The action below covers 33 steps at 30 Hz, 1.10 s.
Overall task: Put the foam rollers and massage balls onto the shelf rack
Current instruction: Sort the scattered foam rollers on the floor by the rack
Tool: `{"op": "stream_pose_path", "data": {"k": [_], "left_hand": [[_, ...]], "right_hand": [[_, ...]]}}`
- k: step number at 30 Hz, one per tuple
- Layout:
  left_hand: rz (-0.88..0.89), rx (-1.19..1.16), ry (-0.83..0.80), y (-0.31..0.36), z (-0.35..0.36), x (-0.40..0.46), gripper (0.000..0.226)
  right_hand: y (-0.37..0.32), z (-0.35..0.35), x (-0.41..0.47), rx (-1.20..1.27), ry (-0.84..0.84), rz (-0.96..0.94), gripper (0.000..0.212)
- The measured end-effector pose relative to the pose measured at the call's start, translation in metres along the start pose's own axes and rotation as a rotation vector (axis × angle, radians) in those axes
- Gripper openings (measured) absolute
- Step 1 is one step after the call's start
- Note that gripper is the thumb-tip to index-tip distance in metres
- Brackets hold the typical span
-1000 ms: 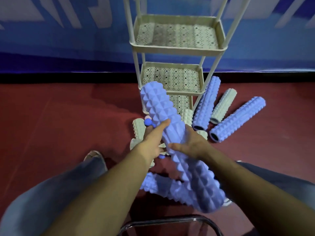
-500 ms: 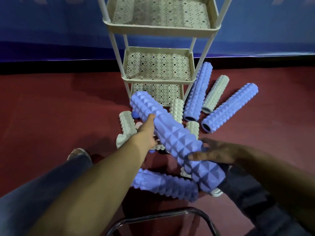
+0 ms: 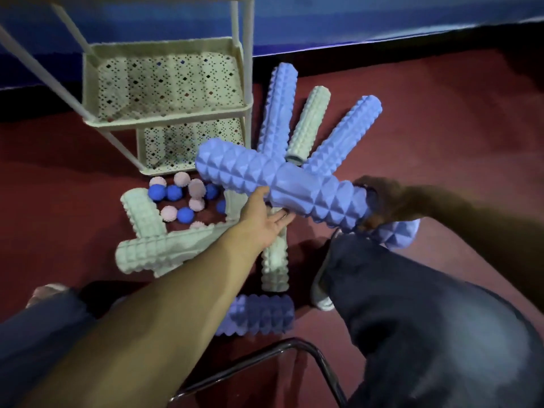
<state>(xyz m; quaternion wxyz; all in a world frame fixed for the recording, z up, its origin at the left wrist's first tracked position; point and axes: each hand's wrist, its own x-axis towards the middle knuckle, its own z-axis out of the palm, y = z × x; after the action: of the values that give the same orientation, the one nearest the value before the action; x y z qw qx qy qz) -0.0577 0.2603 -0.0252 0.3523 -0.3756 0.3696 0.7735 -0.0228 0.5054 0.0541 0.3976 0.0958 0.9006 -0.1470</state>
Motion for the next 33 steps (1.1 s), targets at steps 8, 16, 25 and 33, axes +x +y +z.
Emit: {"op": "stream_pose_path", "data": {"k": [8,16,25,33], "left_hand": [[-0.057,0.188,-0.111,-0.048,0.069,0.021,0.014],[0.08,0.446,-0.161,-0.018,0.117,0.061,0.065],[0.183,0.437,-0.08,0.021,0.102,0.106,0.053],[0.198,0.352,0.042,0.054,0.046,0.13,0.054]], "right_hand": [[0.113,0.036,-0.019,-0.021,0.488,0.009,0.097],[0.159,0.044,0.043,-0.237,0.824,0.064,0.092],[0.15,0.008,0.163,-0.231,0.907,-0.028,0.094],[0.093,-0.012,0.237,-0.299,0.938,-0.259,0.078]]}}
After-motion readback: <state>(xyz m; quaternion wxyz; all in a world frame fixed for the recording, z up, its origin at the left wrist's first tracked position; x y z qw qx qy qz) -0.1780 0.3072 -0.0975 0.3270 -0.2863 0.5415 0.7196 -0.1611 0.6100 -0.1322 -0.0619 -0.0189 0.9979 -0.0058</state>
